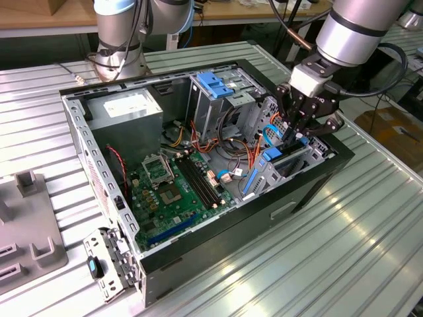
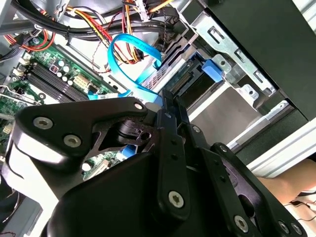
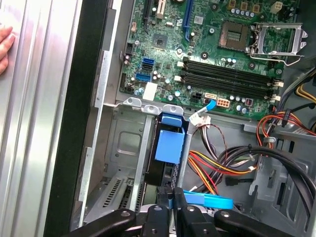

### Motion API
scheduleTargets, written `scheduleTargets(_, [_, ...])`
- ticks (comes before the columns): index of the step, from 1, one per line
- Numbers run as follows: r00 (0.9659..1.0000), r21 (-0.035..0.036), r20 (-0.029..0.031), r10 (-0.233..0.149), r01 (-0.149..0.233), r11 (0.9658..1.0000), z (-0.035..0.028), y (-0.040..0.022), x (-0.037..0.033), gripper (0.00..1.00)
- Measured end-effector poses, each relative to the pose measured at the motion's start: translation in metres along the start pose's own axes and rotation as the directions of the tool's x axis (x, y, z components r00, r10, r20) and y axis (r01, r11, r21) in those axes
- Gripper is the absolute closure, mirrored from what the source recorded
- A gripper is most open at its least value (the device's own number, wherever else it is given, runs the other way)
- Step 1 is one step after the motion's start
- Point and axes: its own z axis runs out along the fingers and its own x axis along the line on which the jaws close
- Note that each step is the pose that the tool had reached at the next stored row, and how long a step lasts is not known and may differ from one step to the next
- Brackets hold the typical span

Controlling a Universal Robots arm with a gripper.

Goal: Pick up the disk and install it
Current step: 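Insert the first disk wire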

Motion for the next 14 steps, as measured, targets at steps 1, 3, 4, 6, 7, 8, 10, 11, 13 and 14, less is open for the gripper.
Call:
scheduleTargets(1, [1.0000,0.0000,0.0001,0.000,0.000,1.0000,-0.0001,0.0000,0.0000,0.84])
scheduleTargets(3, [1.0000,0.0002,0.0007,0.000,0.000,1.0000,-0.0027,-0.0001,0.0000,0.84])
scheduleTargets(4, [1.0000,0.0000,0.0001,0.000,0.000,1.0000,-0.0041,-0.0001,0.0000,0.84])
scheduleTargets(6, [1.0000,0.0001,0.0004,0.000,0.000,1.0000,-0.0052,-0.0001,0.0000,0.84])
scheduleTargets(7, [1.0000,0.0001,0.0004,0.001,-0.001,1.0000,-0.0052,0.0000,0.0003,0.84])
scheduleTargets(8, [0.9999,0.0000,-0.0001,0.016,-0.016,0.9999,-0.0053,0.0000,0.0004,0.84])
scheduleTargets(10, [0.9990,-0.0002,-0.0009,0.044,-0.044,0.9990,-0.0051,0.0000,0.0004,0.84])
scheduleTargets(11, [0.9988,-0.0002,-0.0011,0.049,-0.049,0.9988,-0.0051,0.0000,0.0004,0.84])
scheduleTargets(13, [0.9988,-0.0001,-0.0009,0.050,-0.050,0.9988,-0.0050,0.0000,0.0004,0.84])
scheduleTargets(14, [0.9988,0.0031,-0.0011,0.050,-0.050,0.9988,-0.0048,0.0000,0.0004,0.84])
